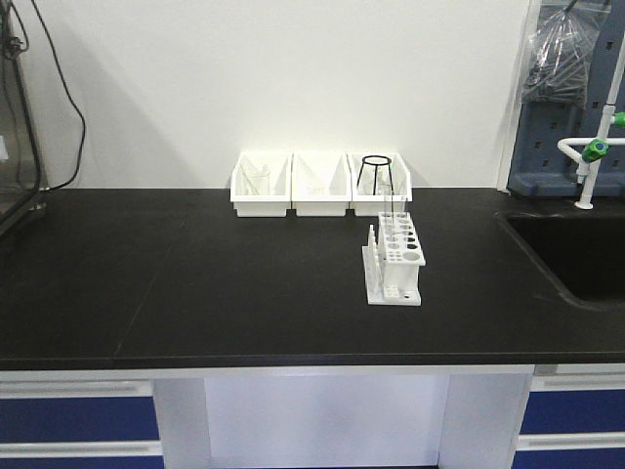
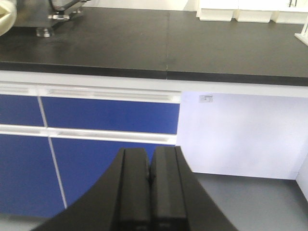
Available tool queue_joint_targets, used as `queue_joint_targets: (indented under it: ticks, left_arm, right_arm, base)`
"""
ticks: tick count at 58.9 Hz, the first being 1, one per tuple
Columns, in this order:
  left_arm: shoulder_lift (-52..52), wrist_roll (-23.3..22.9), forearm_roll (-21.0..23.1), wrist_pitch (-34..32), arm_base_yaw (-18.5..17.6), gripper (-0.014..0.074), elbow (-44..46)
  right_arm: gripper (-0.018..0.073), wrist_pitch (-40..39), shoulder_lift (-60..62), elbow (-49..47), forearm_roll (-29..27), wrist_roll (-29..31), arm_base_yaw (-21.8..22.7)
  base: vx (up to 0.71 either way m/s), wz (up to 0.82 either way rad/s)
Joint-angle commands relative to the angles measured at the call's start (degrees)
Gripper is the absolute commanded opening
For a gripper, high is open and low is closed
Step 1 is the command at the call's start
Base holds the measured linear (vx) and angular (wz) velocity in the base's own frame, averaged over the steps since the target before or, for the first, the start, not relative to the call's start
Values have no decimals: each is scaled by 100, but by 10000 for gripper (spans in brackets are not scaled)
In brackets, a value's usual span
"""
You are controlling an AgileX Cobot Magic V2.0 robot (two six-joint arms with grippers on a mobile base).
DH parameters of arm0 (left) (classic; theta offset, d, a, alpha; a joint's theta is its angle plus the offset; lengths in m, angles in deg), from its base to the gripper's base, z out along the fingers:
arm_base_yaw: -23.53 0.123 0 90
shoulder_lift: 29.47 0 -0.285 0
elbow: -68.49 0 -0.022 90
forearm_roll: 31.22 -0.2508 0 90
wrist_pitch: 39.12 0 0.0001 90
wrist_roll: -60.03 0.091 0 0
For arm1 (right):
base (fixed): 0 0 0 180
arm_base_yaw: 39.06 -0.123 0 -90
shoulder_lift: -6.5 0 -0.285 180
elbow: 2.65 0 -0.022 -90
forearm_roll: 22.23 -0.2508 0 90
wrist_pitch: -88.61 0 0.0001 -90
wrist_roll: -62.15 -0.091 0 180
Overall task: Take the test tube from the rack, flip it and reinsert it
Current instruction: 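Drive the base toward the white test tube rack on the counter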
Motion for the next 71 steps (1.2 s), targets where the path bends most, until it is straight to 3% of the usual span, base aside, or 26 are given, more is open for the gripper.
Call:
queue_joint_targets:
  ticks: [1, 71]
  left_arm:
    - [59, 1, 25, -500, -41, -6, 1]
    - [59, 1, 25, -500, -41, -6, 1]
  right_arm:
    - [-9, -448, 60, 1, 32, 40, 43]
    - [-9, -455, 60, 1, 32, 40, 43]
  base:
    - [19, -9]
    - [27, 3]
